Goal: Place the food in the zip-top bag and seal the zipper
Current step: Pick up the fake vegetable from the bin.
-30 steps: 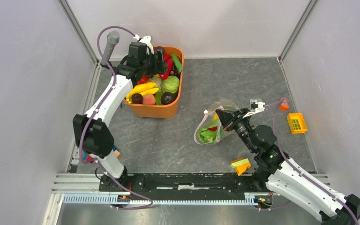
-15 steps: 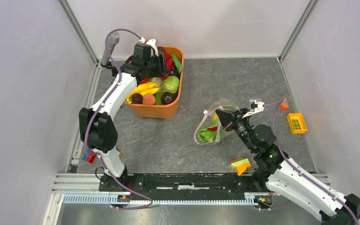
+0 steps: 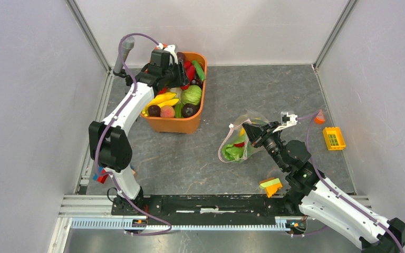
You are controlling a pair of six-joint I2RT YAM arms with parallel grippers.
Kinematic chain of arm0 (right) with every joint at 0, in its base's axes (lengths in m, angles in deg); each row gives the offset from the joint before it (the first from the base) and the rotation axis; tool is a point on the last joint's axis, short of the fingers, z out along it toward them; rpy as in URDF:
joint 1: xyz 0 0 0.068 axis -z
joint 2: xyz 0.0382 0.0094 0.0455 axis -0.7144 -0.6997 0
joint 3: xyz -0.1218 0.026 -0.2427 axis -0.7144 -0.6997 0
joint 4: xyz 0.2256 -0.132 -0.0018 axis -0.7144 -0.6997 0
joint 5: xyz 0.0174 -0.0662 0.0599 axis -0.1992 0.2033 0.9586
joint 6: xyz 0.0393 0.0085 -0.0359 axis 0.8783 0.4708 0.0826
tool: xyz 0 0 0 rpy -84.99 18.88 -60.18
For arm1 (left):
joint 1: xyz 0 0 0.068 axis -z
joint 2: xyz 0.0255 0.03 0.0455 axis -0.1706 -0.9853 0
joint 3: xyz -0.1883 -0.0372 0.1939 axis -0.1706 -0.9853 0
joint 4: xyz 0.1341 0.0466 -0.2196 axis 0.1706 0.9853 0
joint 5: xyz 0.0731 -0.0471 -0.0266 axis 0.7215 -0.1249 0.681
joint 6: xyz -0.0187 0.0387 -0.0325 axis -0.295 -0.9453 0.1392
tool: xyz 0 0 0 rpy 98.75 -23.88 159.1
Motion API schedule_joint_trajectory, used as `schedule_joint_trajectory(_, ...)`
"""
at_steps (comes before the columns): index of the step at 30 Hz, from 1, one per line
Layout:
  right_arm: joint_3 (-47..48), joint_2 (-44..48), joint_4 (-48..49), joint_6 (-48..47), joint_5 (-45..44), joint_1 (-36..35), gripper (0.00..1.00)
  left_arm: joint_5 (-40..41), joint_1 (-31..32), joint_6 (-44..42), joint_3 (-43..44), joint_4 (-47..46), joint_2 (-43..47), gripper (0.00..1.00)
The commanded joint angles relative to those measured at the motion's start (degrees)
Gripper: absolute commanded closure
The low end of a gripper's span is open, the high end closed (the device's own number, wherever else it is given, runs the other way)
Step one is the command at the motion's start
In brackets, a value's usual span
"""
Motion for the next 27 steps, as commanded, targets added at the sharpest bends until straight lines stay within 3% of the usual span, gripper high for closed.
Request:
schedule_joint_trajectory(1, 1.3, 0.8, 1.2, 0.0, -0.6, -0.1, 0.93, 0.5, 0.1, 0.1, -2.1, -0.7, 4.3, 0.75)
schedule_joint_trajectory(11, 1.3, 1.0, 1.0, 0.0, -1.0, -0.1, 0.93, 3.4, 0.0, 0.7, -10.7, -6.3, 16.3, 0.78)
schedule_joint_trajectory(27, 0.8, 0.2, 2.1, 0.9, 0.0, -0.1, 0.94, -11.7, 0.1, 6.5, -23.8, -10.5, 33.8, 0.79)
